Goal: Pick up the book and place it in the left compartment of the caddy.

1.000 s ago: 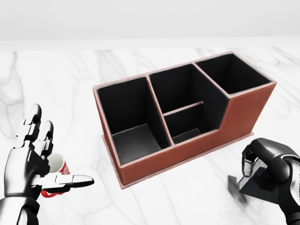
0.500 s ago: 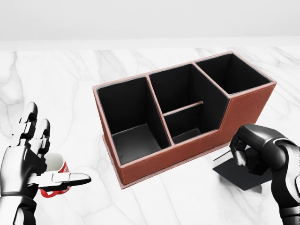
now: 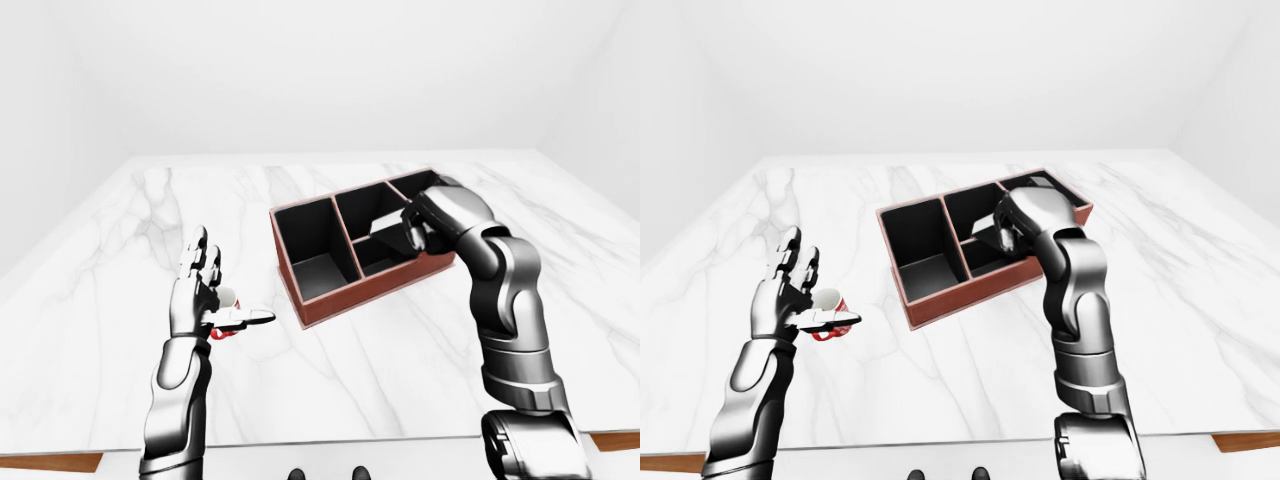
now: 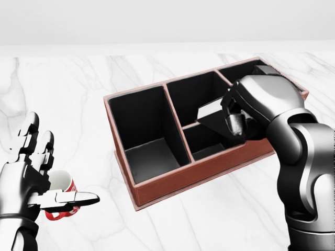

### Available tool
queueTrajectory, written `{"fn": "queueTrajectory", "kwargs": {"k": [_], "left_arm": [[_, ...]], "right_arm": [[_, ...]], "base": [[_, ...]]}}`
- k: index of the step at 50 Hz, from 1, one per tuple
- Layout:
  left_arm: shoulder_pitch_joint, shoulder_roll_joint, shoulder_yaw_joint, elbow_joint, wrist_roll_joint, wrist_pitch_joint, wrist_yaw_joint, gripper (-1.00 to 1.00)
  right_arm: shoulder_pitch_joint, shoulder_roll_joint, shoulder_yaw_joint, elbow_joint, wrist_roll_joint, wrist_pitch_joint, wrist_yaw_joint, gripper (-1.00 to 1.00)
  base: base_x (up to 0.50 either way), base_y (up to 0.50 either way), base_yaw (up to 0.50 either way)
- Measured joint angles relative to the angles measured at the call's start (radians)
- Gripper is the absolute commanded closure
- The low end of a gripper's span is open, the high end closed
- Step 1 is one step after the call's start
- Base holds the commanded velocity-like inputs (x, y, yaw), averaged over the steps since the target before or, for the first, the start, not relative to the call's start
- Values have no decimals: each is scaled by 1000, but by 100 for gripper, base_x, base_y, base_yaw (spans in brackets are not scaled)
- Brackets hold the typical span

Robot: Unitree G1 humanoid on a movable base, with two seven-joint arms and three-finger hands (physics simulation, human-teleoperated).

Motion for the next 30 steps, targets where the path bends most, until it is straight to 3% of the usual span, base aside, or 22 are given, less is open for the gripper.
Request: {"fn": "queueTrajectory", "kwargs": {"k": [30], "left_arm": [[2, 1, 2, -7, -2, 0, -7, -100]], "right_arm": [[-167, 150, 106, 85, 31, 0, 0, 100]], "base": [[0, 0, 0]]}}
